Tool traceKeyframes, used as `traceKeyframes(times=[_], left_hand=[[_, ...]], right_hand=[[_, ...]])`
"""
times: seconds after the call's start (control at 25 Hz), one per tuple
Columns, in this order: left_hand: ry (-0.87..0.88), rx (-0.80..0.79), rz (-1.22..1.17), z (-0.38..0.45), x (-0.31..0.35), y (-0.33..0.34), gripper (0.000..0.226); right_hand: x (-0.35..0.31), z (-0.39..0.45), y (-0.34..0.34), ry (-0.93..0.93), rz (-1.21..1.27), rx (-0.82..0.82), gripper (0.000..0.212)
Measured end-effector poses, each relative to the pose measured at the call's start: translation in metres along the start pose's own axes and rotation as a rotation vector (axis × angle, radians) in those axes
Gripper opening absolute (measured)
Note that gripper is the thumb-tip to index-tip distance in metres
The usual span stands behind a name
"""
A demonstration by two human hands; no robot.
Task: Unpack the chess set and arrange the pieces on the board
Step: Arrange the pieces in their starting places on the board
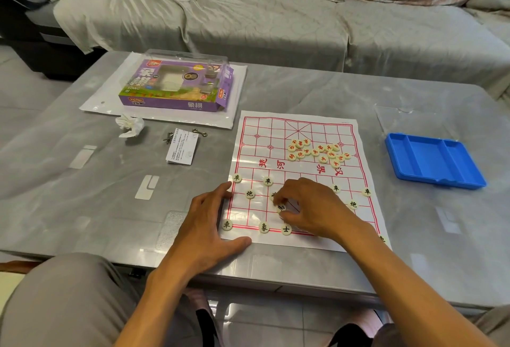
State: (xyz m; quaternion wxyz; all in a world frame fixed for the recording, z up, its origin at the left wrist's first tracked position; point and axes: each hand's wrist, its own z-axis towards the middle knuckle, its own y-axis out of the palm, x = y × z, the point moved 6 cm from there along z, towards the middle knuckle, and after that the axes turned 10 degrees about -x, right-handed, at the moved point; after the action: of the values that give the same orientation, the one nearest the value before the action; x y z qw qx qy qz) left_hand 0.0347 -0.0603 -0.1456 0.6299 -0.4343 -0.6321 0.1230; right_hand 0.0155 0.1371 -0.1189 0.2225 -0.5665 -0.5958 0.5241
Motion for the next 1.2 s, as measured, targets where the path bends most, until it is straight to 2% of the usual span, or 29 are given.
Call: traceKeyframes(times=[0.2,0.32,0.48,0.6,1.0,1.08,1.2], left_hand=[[0.007,-0.004,-0.001,0.000,0.000,-0.001,0.094],[0.010,-0.008,-0.006,-0.001,0.002,-0.001,0.092],[0.014,-0.016,0.009,0.000,-0.001,0.000,0.098],[0.037,-0.024,0.004,0.001,-0.003,0.001,0.100],[0.039,-0.019,0.016,0.001,-0.002,0.001,0.096],[0.022,-0.016,0.019,0.001,-0.002,0.001,0.097],[0.031,-0.011,0.018,0.001,-0.003,0.000,0.094]], right_hand=[[0.005,0.003,-0.002,0.024,-0.019,-0.030,0.033],[0.002,0.000,-0.007,0.078,0.047,0.069,0.032],[-0.041,-0.001,0.003,-0.060,0.030,0.153,0.030],[-0.060,0.006,0.012,-0.119,-0.024,0.142,0.030],[-0.056,0.012,0.017,-0.080,-0.032,0.120,0.034],[-0.039,0.007,0.006,-0.029,0.036,0.172,0.030],[0.010,-0.004,-0.017,0.156,0.140,0.273,0.018]])
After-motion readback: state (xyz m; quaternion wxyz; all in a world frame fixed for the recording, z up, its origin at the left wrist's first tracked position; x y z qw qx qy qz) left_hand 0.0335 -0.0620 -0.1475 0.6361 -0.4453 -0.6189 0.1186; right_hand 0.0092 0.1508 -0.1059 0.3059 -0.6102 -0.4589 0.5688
